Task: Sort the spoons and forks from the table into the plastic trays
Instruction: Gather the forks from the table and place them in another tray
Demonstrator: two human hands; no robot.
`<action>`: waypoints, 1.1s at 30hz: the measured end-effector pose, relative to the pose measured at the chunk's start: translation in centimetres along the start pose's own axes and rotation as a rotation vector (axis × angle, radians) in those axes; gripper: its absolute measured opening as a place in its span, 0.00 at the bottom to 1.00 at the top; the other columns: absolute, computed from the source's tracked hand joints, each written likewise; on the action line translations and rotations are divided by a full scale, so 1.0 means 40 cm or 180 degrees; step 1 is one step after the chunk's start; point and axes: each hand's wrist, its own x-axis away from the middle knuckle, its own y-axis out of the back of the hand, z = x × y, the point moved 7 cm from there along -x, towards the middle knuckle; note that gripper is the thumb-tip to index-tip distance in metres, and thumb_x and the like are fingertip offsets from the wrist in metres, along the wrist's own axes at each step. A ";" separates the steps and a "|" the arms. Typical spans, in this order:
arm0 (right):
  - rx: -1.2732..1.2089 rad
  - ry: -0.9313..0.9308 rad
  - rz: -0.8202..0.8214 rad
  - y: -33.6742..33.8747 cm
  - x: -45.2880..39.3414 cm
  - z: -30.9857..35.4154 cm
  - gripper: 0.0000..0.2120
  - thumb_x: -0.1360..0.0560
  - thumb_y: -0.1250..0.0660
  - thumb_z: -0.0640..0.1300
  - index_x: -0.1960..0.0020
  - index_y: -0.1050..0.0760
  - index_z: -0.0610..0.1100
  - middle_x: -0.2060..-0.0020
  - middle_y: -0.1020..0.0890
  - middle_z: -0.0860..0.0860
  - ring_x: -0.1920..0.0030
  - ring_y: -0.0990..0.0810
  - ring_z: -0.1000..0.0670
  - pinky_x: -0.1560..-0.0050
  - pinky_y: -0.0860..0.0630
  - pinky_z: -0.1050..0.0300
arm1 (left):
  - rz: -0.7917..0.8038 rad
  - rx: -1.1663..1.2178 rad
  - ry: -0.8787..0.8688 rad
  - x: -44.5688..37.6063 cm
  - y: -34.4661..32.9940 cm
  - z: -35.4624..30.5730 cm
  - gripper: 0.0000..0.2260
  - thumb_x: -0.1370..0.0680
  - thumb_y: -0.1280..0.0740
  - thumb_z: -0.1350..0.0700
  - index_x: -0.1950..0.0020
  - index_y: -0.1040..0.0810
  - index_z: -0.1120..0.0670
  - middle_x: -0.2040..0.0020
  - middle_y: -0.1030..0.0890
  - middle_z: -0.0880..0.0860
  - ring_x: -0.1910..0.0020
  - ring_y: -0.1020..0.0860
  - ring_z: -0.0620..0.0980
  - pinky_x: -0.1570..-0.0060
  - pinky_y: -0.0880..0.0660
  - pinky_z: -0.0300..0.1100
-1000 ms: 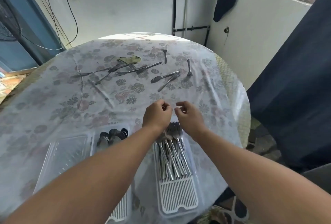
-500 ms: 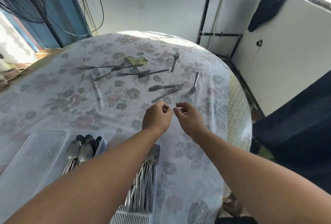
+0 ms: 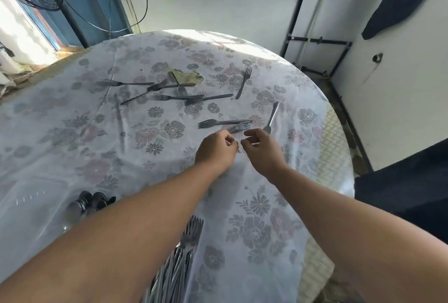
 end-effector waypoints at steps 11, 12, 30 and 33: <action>0.1495 0.0552 0.0489 0.072 -0.219 -0.051 0.21 0.21 0.40 0.39 0.30 0.24 0.50 0.36 0.25 0.47 0.36 0.25 0.43 0.42 0.23 0.48 | -0.0006 -0.1536 0.0009 -0.136 -0.099 0.011 0.16 0.21 0.38 0.62 0.34 0.25 0.54 0.35 0.24 0.56 0.37 0.27 0.60 0.43 0.24 0.54; 0.1867 0.0576 0.0538 0.084 -0.235 -0.057 0.24 0.21 0.41 0.38 0.28 0.27 0.51 0.33 0.28 0.46 0.34 0.29 0.42 0.42 0.23 0.46 | -0.0044 -0.1696 -0.0022 -0.143 -0.102 0.009 0.16 0.22 0.39 0.64 0.35 0.25 0.54 0.37 0.24 0.56 0.38 0.26 0.60 0.46 0.24 0.53; 0.2995 0.1092 0.0921 0.041 -0.361 -0.103 0.10 0.16 0.41 0.45 0.37 0.27 0.44 0.39 0.27 0.43 0.39 0.27 0.40 0.41 0.25 0.43 | -0.0575 -0.0233 0.0988 -0.182 -0.074 0.047 0.13 0.17 0.40 0.51 0.35 0.28 0.54 0.42 0.18 0.55 0.50 0.21 0.58 0.56 0.29 0.46; 0.2409 0.0850 0.0770 0.042 -0.376 -0.096 0.03 0.17 0.44 0.39 0.44 0.32 0.44 0.51 0.20 0.43 0.54 0.23 0.41 0.57 0.25 0.46 | -0.0198 -0.0315 0.0725 -0.221 -0.103 0.013 0.20 0.17 0.38 0.48 0.25 0.29 0.51 0.34 0.20 0.55 0.41 0.21 0.58 0.46 0.24 0.47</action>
